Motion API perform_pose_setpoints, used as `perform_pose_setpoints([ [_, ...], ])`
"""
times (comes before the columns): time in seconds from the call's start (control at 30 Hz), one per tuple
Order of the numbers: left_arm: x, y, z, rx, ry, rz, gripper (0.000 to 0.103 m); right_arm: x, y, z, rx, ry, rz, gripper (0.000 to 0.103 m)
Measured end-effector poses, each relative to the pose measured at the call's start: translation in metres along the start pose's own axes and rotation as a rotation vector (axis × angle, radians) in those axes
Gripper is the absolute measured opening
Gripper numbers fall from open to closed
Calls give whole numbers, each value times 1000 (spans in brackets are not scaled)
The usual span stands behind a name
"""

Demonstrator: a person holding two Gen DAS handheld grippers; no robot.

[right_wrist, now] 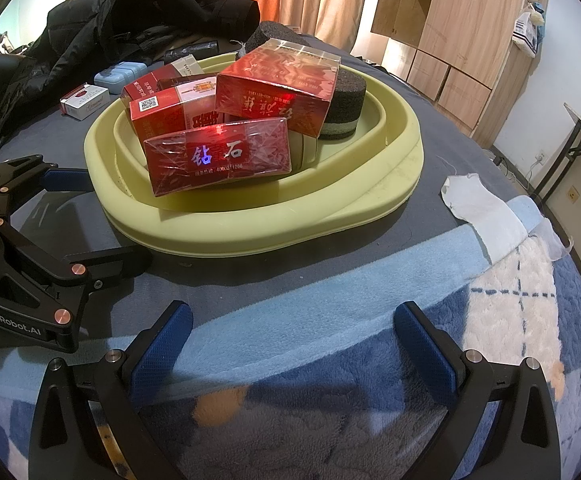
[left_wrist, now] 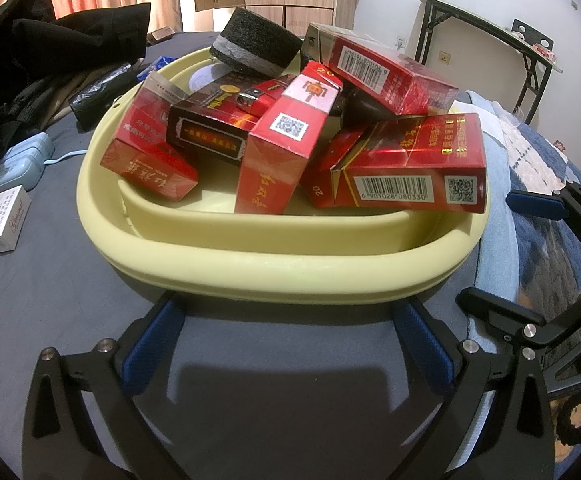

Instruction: Organize rigid objects

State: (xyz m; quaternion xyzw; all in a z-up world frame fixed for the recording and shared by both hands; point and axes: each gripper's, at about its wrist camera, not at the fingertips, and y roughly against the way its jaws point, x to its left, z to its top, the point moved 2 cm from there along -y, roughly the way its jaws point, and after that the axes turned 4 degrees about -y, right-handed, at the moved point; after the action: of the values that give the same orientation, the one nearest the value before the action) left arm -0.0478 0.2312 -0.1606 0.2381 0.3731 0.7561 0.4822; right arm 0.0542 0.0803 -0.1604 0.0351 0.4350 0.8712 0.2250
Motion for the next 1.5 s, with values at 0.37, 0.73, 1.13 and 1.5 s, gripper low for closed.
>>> perform_pose_setpoints([
  [0.37, 1, -1, 1, 0, 4, -7, 103, 0, 0, 0, 0, -1, 0, 103],
  [0.73, 3, -2, 2, -3, -2, 2, 103, 0, 0, 0, 0, -1, 1, 103],
  [1.13, 1, -2, 2, -3, -3, 4, 103, 0, 0, 0, 0, 0, 0, 103],
  [1.5, 1, -2, 1, -2, -3, 3, 103, 0, 0, 0, 0, 0, 0, 103],
])
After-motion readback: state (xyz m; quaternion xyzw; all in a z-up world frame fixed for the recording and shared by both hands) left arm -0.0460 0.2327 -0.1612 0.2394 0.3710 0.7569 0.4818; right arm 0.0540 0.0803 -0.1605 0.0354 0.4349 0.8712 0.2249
